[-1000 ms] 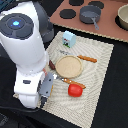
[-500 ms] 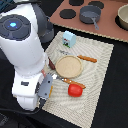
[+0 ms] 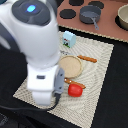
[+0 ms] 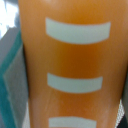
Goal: Interact with the objects in diverse but meaningful ways.
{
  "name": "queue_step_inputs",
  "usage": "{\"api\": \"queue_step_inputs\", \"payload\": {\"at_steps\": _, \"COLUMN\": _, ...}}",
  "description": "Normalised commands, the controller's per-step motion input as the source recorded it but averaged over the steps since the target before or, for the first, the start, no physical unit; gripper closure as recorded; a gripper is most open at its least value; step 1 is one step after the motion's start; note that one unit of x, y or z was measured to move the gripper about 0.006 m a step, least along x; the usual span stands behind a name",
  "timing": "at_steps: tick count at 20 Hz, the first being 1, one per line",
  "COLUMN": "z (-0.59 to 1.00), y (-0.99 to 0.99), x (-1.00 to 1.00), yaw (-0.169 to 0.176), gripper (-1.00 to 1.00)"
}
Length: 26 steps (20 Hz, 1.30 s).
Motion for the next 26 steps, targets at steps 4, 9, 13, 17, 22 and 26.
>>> {"api": "queue_step_inputs", "payload": {"at_steps": 4, "z": 0.92, "y": 0.92, "x": 0.37, "yaw": 0.061, "gripper": 1.00}}
{"api": "queue_step_inputs", "payload": {"at_steps": 9, "z": 0.43, "y": 0.95, "x": 0.31, "yaw": 0.047, "gripper": 1.00}}
{"api": "queue_step_inputs", "payload": {"at_steps": 13, "z": -0.03, "y": 0.89, "x": 0.20, "yaw": 0.047, "gripper": 1.00}}
{"api": "queue_step_inputs", "payload": {"at_steps": 17, "z": -0.17, "y": 0.85, "x": 0.19, "yaw": 0.040, "gripper": 1.00}}
{"api": "queue_step_inputs", "payload": {"at_steps": 22, "z": -0.22, "y": 0.82, "x": 0.07, "yaw": 0.045, "gripper": 1.00}}
{"api": "queue_step_inputs", "payload": {"at_steps": 26, "z": -0.26, "y": 0.67, "x": 0.01, "yaw": 0.040, "gripper": 1.00}}
